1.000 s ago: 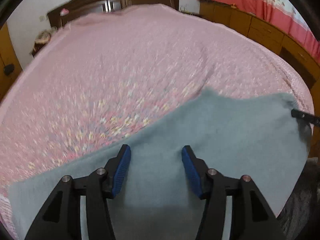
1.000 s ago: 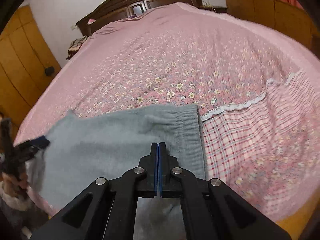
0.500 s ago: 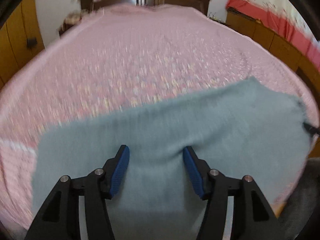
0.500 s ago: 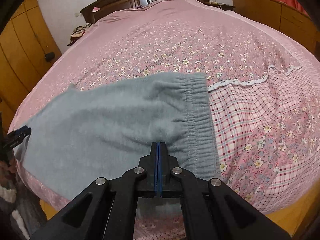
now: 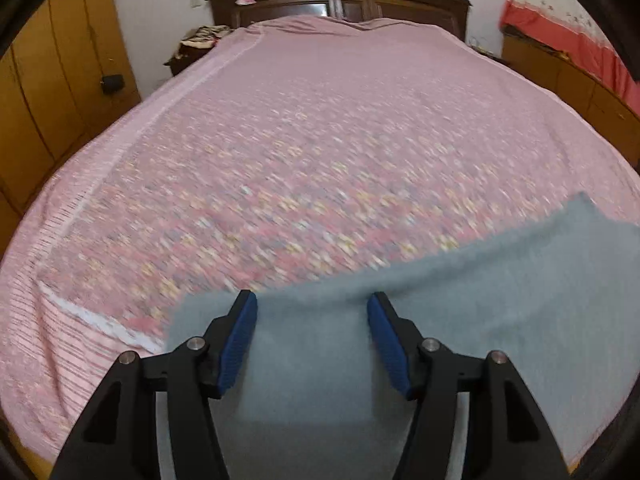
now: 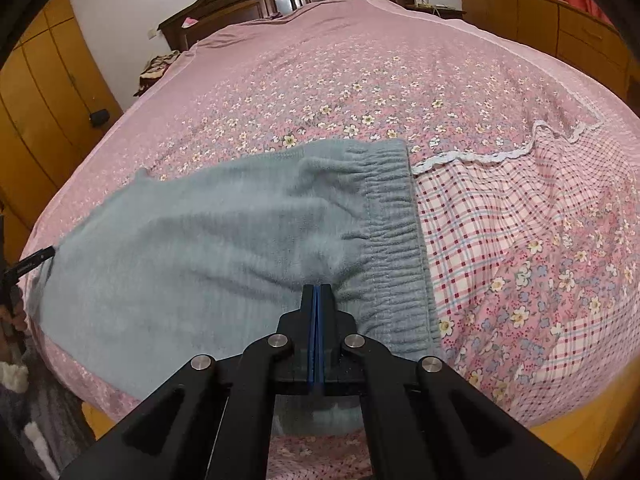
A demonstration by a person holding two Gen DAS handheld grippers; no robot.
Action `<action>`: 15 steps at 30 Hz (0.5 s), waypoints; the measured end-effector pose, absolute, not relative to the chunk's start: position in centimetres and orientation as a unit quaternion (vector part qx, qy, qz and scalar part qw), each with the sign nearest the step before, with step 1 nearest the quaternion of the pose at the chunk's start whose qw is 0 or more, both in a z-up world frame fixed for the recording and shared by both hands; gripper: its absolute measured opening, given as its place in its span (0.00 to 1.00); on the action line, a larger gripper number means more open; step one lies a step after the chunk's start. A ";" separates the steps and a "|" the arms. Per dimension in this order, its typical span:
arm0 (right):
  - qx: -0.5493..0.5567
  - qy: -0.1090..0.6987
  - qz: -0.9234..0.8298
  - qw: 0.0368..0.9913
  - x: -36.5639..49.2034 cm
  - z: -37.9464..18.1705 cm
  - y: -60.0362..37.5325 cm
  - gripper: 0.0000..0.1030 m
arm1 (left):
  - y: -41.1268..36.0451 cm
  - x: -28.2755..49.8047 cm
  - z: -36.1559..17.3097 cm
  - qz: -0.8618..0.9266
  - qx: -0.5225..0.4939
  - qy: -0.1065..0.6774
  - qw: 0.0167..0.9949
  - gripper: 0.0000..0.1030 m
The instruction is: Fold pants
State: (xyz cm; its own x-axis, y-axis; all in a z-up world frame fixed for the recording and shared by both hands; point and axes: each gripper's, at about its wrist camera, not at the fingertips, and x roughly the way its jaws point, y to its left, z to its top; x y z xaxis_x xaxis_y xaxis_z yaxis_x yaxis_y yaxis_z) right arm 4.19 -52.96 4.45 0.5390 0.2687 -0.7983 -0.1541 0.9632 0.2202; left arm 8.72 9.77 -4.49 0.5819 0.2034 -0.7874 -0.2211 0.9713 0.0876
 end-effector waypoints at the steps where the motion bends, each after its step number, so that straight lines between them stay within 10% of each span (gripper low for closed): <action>1: 0.063 0.463 0.120 0.876 4.0 4.7 -53.0 0.00 | 10.2 8.4 -3.8 0.129 -0.019 0.441 0.888 0.59; 15: 0.157 0.437 0.099 0.880 -0.2 6.0 -56.9 0.00 | 11.7 3.9 -4.3 0.134 -0.030 0.451 0.882 0.59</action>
State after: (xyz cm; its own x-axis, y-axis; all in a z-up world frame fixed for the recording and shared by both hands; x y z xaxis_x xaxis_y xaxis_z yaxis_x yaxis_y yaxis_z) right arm -0.19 -56.92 6.03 0.5987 0.3119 -0.7377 -0.0376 0.9310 0.3631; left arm 3.93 11.68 -4.27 0.5563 0.2093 -0.8042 -0.2641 0.9621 0.0678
